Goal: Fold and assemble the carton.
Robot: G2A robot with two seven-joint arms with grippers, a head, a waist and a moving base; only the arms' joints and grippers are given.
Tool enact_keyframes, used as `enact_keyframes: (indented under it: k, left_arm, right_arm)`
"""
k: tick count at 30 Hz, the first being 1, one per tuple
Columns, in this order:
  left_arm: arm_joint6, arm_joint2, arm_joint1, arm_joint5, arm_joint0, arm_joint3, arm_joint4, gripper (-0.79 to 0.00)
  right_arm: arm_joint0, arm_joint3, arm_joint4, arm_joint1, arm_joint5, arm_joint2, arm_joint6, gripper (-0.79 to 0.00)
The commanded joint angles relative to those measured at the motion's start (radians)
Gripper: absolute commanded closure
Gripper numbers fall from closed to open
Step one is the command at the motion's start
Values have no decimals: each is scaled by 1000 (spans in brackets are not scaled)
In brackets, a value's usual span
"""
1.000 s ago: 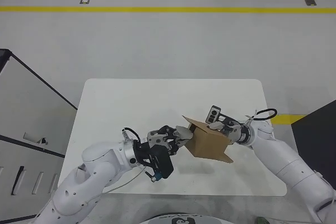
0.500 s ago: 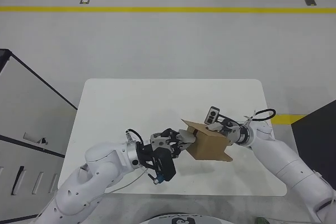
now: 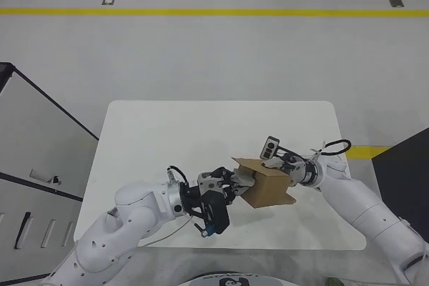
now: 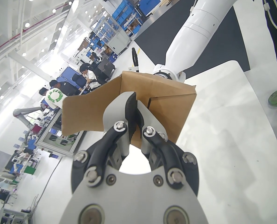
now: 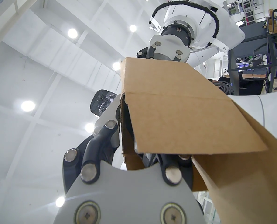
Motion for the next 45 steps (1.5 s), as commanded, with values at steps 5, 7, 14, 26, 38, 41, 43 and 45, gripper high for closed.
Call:
enact_keyframes:
  k: [5, 7, 14, 26, 38, 41, 43, 45]
  left_arm:
    - [1, -7, 2, 0, 5, -5, -2, 0]
    - [0, -4, 2, 0, 7, -6, 1, 0]
    - [-6, 11, 1, -2, 6, -5, 10, 0]
    - [-13, -8, 5, 9, 23, -22, -5, 0]
    - [-17, 21, 3, 10, 21, -19, 14, 0]
    - [-15, 12, 4, 15, 24, -23, 8, 0]
    - [-15, 4, 5, 16, 28, -26, 3, 0]
    - [-15, -3, 6, 16, 31, -29, 2, 0]
  right_arm:
    - [-4, -2, 1, 3, -1, 5, 0, 0]
    - [-5, -5, 0, 4, 0, 5, 0, 0]
    - [-6, -8, -2, 4, 0, 0, 0, 0]
    - [-15, -11, 0, 10, -6, 9, 0, 0]
    - [-22, -20, -4, 12, -5, 6, 0, 0]
    - [-23, -20, -3, 13, -6, 8, 0, 0]
    - [-24, -19, -3, 15, -6, 10, 0, 0]
    - [-24, -20, -3, 15, -8, 12, 0, 0]
